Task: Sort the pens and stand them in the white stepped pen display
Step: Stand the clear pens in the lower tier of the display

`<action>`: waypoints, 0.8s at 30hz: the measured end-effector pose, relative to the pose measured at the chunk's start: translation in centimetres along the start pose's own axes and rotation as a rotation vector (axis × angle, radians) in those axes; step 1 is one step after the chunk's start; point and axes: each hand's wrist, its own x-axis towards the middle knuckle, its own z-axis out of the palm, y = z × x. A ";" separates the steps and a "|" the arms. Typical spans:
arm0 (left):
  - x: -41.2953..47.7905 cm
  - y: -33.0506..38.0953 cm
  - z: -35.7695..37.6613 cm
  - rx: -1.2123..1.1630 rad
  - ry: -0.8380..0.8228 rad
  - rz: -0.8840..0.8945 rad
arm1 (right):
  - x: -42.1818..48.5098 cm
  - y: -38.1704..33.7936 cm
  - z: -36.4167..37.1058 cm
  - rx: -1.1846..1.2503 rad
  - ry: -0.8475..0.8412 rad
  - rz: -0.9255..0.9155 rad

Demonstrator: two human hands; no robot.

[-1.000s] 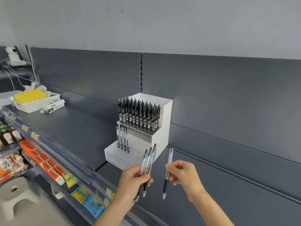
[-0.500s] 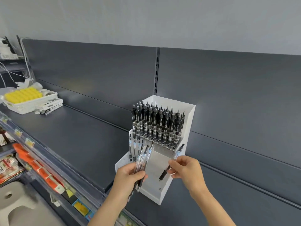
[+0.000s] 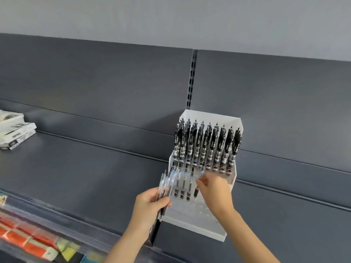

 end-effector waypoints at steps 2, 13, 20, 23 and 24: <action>0.2 0.1 -0.4 -0.004 -0.033 0.010 | -0.1 -0.1 1.1 -0.115 -0.036 0.029; 1.1 0.4 -1.0 -0.053 -0.187 -0.026 | -0.9 -0.2 2.6 -0.101 0.016 0.210; 1.5 0.8 -0.9 -0.105 -0.265 -0.063 | -3.3 -2.2 1.0 0.108 0.161 0.143; 1.4 0.8 -0.3 -0.115 -0.293 -0.084 | -3.5 -3.9 0.8 0.271 0.109 0.098; 1.4 0.7 -0.1 -0.119 -0.295 -0.093 | -3.4 -4.1 0.7 0.298 0.096 0.105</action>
